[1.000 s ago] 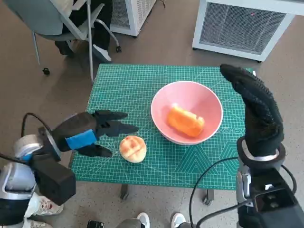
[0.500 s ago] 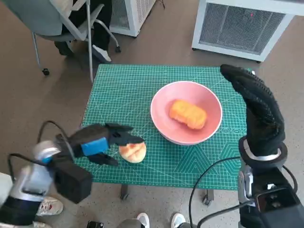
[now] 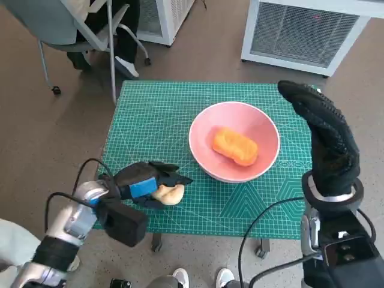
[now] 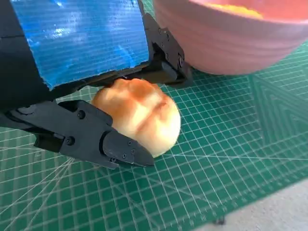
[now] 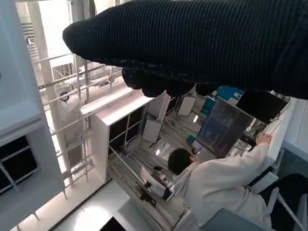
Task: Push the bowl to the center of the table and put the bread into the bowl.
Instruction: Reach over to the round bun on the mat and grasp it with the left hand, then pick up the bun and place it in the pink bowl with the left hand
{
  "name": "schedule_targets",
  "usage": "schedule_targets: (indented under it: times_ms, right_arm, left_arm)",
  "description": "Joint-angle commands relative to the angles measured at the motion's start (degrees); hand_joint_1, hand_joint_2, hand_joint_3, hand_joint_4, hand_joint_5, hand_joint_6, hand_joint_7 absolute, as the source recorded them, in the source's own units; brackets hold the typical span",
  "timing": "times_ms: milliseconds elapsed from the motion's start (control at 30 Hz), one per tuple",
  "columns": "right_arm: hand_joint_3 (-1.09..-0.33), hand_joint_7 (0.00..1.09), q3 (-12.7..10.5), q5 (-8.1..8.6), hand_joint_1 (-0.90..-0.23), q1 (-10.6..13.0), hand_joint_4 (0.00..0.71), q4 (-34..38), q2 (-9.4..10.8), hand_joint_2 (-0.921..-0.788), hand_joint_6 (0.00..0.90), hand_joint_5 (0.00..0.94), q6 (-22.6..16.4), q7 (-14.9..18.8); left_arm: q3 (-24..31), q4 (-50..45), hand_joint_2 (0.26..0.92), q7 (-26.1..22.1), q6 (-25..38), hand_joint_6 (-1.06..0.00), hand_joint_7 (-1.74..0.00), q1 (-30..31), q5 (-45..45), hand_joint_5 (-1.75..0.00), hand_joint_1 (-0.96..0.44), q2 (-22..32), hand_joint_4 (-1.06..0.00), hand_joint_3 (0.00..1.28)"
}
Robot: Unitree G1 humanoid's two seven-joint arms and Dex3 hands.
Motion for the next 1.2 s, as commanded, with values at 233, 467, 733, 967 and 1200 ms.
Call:
schedule_targets:
  times_ms: [233,467,733,967,1200]
  right_arm:
    - [-0.555,0.84,-0.19,-1.13,-0.39,0.62,0.44,0.26,-0.02,-0.921,0.036,0.003,0.43,-0.21]
    - [-0.554,0.84,-0.33,-1.51,-0.389,0.78,0.44,0.1,0.21,-0.921,0.038,0.003,0.45,-0.55]
    - [-0.554,0.84,-0.49,-1.89,-0.387,0.71,0.44,0.31,0.31,-0.921,0.039,0.003,0.21,-0.94]
    - [-0.554,0.84,-0.56,-2.15,-0.387,0.26,0.44,0.88,0.55,-0.921,0.04,0.003,0.06,-1.06]
    - [-0.554,0.84,-0.48,-2.2,-0.386,-0.33,0.44,1.73,0.73,-0.921,0.039,0.003,-0.16,-1.09]
  left_arm:
    - [0.01,2.86,0.92,1.56,-0.46,-0.59,-1.1,-1.79,0.99,-1.35,0.0,1.82,-0.57,0.14]
    - [2.67,-0.41,0.921,-0.36,1.27,-0.58,-1.18,-1.63,-1.81,-1.33,0.0,3.85,-0.57,0.14]
    - [7.07,-7.13,0.921,-1.67,3.76,-0.58,-1.19,-1.85,-5.43,-1.32,0.0,5.6,-0.57,0.14]
    - [11.37,-14.28,0.92,-0.12,5.26,-0.62,-1.14,-4.5,-8.71,-1.33,0.0,4.35,-0.57,0.12]
    - [11.96,-19.81,0.92,2.11,8.55,-0.71,-1.03,-9.28,-8.69,-1.27,0.0,0.07,-0.64,0.05]
